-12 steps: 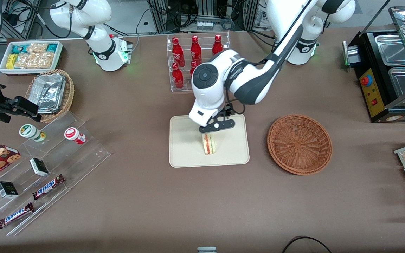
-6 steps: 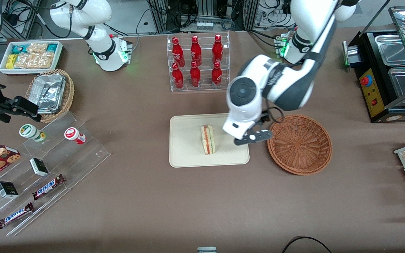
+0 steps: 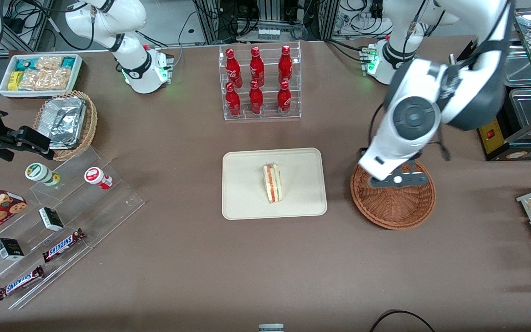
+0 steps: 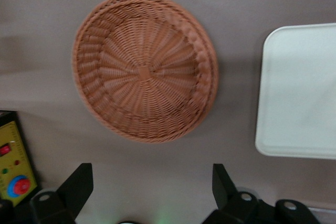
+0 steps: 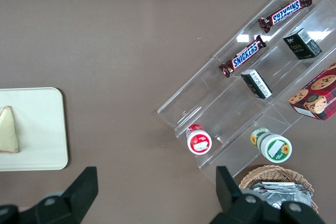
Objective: Place sandwich from basket to tray
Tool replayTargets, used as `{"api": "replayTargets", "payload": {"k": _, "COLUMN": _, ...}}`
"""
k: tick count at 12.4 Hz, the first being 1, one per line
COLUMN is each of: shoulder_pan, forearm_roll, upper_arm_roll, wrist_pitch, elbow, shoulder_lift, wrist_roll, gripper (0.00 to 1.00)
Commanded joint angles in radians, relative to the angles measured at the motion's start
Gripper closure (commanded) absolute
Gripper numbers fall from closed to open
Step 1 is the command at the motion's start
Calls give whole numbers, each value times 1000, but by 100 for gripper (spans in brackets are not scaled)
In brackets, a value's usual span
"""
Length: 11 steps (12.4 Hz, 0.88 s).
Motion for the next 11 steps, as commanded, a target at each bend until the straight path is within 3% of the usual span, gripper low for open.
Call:
{"api": "replayTargets", "payload": {"k": 1, "shoulder_pan": 102, "forearm_roll": -58, "upper_arm_roll": -19, "wrist_pitch": -58, "elbow": -38, "shoulder_lift": -92, "wrist_roll": 152, "gripper": 0}}
{"api": "replayTargets", "payload": {"k": 7, "shoulder_pan": 268, "forearm_roll": -90, "upper_arm_roll": -30, "wrist_pitch": -176, "elbow": -15, "shoulder_lift": -215, "wrist_roll": 362, "gripper": 0}}
{"api": "replayTargets", "payload": {"k": 11, "shoulder_pan": 272, "forearm_roll": -90, "upper_arm_roll": 69, "wrist_pitch": -224, "elbow": 23, "shoulder_lift": -238, "wrist_roll": 405, "gripper": 0}}
